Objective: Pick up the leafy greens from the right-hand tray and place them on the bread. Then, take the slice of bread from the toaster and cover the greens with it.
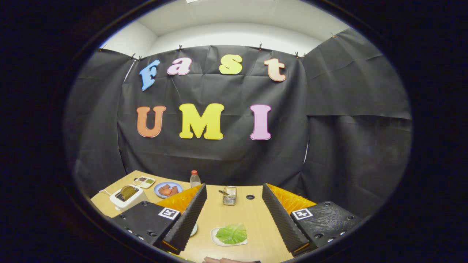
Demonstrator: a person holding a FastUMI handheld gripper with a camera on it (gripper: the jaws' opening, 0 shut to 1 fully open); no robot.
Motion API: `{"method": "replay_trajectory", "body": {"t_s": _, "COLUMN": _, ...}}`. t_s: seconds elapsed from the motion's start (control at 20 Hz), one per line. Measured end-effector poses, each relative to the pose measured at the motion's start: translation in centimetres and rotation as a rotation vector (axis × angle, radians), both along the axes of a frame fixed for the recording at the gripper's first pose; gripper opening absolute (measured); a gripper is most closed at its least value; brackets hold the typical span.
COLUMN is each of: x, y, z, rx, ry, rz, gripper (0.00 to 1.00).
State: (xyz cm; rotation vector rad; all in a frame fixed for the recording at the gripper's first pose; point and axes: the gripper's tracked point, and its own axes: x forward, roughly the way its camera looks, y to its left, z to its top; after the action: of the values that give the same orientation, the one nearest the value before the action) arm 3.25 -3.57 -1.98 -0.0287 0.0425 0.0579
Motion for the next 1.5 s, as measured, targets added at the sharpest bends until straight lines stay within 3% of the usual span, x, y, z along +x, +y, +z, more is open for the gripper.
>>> {"method": "replay_trajectory", "body": {"t_s": 0.25, "x": 3.8, "y": -1.6, "z": -4.3, "rx": -0.026, "ry": 0.072, "rz": 0.024, "gripper": 0.95}}
{"method": "replay_trajectory", "body": {"t_s": 0.85, "x": 15.8, "y": -3.7, "z": -22.5, "rx": -0.09, "ry": 0.417, "rz": 0.095, "gripper": 0.96}}
{"method": "replay_trajectory", "body": {"t_s": 1.3, "x": 19.0, "y": -3.5, "z": -33.2, "rx": -0.041, "ry": 0.709, "rz": 0.125, "gripper": 0.96}}
{"method": "replay_trajectory", "body": {"t_s": 1.5, "x": 19.1, "y": -2.6, "z": -34.6, "rx": -0.024, "ry": 0.765, "rz": 0.149, "gripper": 0.81}}
